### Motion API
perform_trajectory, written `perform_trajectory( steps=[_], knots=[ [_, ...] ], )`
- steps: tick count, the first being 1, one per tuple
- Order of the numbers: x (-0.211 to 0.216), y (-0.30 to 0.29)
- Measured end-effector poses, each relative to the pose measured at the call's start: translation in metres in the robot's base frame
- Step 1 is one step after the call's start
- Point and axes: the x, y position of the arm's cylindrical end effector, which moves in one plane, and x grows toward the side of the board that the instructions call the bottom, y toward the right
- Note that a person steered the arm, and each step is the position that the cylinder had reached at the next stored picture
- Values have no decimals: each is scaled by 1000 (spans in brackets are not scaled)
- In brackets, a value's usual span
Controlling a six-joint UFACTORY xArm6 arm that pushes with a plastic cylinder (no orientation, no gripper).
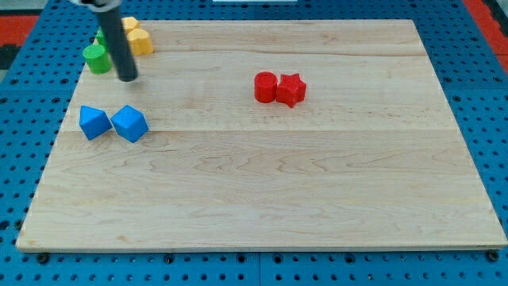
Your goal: Move the yellow hexagon diagonally to the top right side of the green star
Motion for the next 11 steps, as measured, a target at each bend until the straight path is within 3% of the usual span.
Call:
perform_trajectory(
  steps=[1,2,4,5,6,7,8,9,10,11],
  knots=[
    [100,28],
    [73,50],
    [-2,-67],
    [-18,-84],
    [-125,-48],
    [-143,-13],
    [-138,71],
    [-90,78],
    [-111,108],
    [-141,91]
  ],
)
